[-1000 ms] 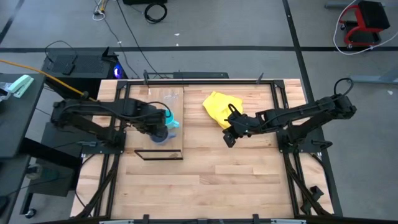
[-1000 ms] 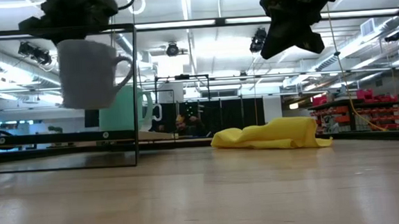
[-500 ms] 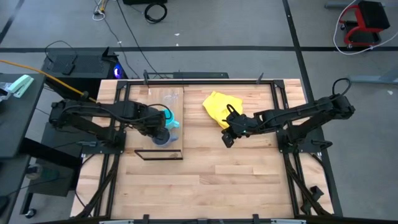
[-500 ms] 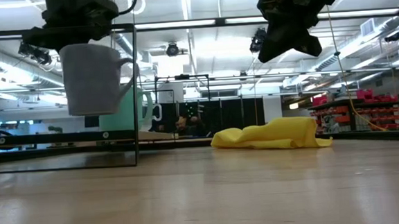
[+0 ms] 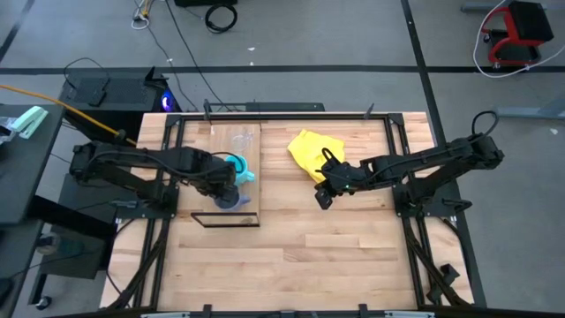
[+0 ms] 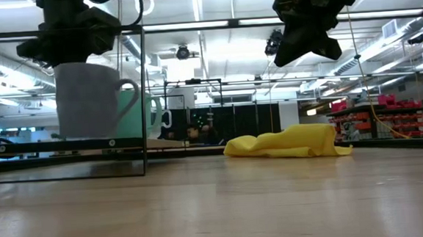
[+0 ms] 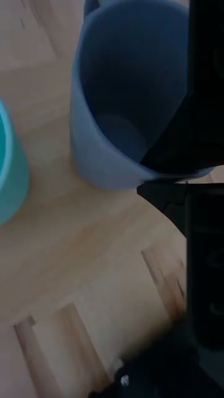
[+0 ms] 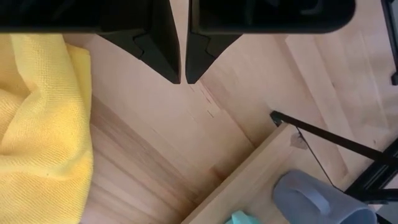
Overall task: Stack small to large cups/mugs on shelf
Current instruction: Put the blue mug on the shelf
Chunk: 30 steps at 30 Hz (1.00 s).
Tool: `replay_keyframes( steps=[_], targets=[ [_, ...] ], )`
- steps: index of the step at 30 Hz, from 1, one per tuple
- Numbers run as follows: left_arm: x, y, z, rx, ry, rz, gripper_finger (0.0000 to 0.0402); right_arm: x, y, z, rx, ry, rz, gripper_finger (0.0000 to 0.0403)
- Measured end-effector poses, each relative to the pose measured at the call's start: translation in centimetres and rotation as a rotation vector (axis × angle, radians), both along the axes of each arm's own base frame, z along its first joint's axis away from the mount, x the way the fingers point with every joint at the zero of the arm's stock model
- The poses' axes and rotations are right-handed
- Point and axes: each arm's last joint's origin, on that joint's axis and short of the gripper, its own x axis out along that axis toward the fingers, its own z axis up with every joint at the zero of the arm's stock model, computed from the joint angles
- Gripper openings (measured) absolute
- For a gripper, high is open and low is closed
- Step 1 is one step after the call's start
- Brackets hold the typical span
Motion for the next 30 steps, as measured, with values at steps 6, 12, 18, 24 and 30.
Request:
replay_keyframes(
  steps=[6, 12, 18, 24, 30],
  targets=[
    [-0.08, -0.01, -0.38, -0.003, 0.009, -0.002, 0.0022, 0.0, 0.0, 0.0, 0.0, 0.001, 0.0, 0.0031],
    [-0.04, -0.01, -0.37, -0.001, 0.004, -0.011, 0.0022, 0.0, 0.0, 0.0, 0.0, 0.0, 0.0, 0.0031],
    [0.0, -0.01, -0.39, 0.003, 0.005, -0.034, 0.0041, 0.0, 0.0, 0.0, 0.0, 0.0, 0.0, 0.0031],
    [0.02, 0.02, -0.39, 0.011, 0.004, -0.028, 0.0042, 0.0, 0.0, 0.0, 0.0, 0.0, 0.0, 0.0031],
    [0.02, 0.03, -0.39, 0.015, 0.004, -0.027, 0.0046, 0.0, 0.0, 0.0, 0.0, 0.0, 0.0, 0.0031]
  ],
)
